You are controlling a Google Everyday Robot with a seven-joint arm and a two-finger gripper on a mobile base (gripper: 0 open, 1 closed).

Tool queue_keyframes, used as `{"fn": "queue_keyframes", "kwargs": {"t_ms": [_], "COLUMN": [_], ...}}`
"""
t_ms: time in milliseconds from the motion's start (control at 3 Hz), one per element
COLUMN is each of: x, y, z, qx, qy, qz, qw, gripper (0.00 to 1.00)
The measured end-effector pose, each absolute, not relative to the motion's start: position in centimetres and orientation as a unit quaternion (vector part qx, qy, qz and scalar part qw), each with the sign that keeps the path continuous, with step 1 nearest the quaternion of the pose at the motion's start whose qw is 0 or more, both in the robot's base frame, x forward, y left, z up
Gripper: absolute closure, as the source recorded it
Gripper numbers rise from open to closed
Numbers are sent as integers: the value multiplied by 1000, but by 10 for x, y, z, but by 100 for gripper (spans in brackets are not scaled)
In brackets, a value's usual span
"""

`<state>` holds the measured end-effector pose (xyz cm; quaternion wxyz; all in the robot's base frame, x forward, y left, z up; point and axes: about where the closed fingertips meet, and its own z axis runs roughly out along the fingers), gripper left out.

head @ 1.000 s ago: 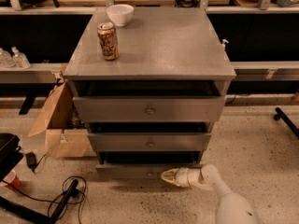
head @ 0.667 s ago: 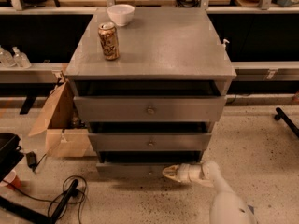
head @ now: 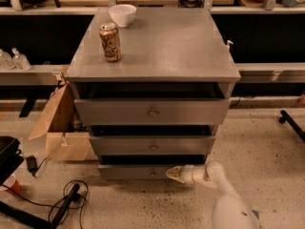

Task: Close bottom drawer

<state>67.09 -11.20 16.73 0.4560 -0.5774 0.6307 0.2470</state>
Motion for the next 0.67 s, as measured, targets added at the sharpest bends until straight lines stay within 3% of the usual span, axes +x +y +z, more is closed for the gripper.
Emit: {"fn": "queue_keyframes", "kwargs": {"t_ms": [667], "x": [700], "y": [-114], "z": [181], "qx": [-578], "qy": [629], "qz": [238], "qw": [462], "gripper": [100]}}
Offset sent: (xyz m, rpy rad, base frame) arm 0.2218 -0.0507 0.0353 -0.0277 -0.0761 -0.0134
